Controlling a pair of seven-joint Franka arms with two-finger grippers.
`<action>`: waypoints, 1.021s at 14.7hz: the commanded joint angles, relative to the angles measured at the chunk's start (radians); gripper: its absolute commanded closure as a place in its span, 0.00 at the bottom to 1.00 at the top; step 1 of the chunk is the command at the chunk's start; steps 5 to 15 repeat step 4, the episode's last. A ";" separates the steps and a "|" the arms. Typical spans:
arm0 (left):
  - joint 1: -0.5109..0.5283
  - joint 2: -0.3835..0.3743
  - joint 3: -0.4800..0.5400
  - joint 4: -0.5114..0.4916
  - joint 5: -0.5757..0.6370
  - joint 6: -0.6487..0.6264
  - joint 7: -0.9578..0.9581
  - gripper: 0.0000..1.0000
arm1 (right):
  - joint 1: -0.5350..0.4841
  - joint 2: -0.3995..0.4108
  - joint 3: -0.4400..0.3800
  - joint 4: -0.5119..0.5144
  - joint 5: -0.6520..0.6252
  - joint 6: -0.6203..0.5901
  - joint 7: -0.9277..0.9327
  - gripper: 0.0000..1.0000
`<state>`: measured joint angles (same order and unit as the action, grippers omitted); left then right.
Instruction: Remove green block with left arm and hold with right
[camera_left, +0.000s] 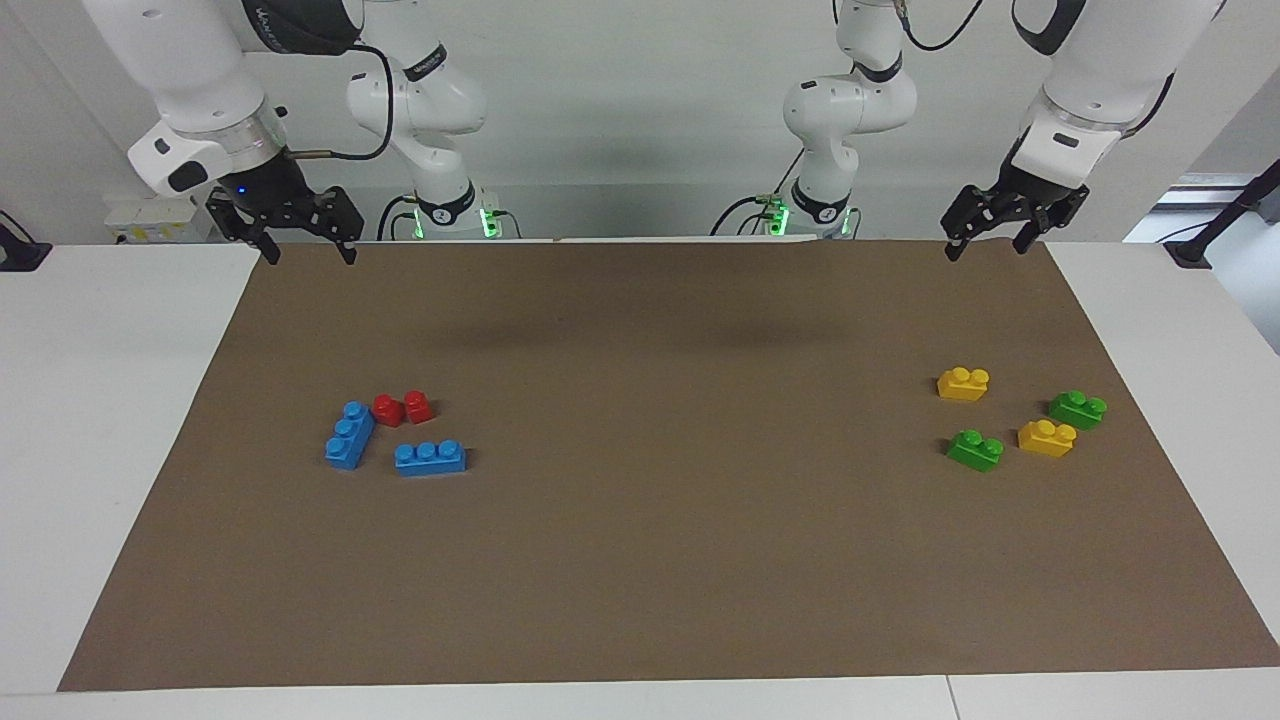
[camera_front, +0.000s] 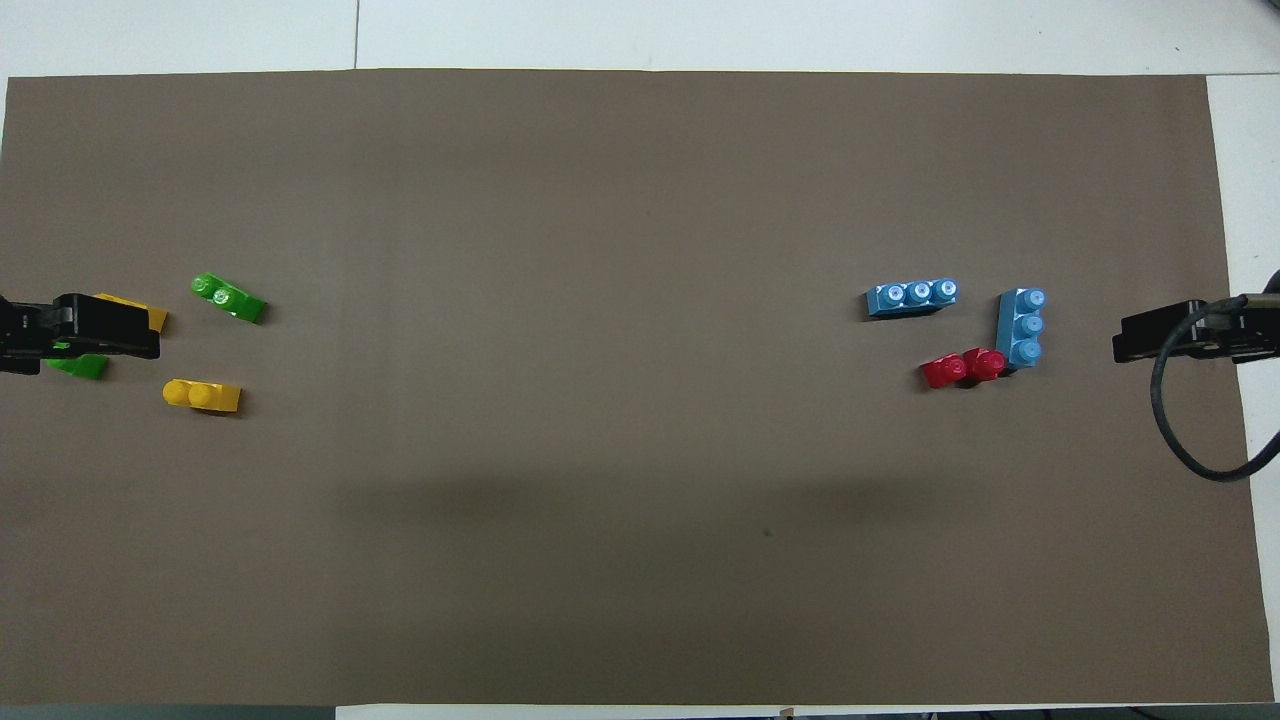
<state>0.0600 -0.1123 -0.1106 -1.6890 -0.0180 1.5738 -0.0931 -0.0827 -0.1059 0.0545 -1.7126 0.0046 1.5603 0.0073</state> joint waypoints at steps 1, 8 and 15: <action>-0.002 -0.007 0.003 0.005 -0.007 -0.015 0.019 0.00 | -0.005 -0.008 0.004 -0.007 -0.029 -0.014 -0.024 0.00; -0.002 -0.009 0.003 0.002 -0.007 -0.015 0.018 0.00 | -0.003 -0.009 0.004 -0.007 -0.031 -0.016 -0.023 0.00; -0.002 -0.009 0.003 0.002 -0.007 -0.015 0.018 0.00 | -0.003 -0.009 0.004 -0.007 -0.031 -0.016 -0.023 0.00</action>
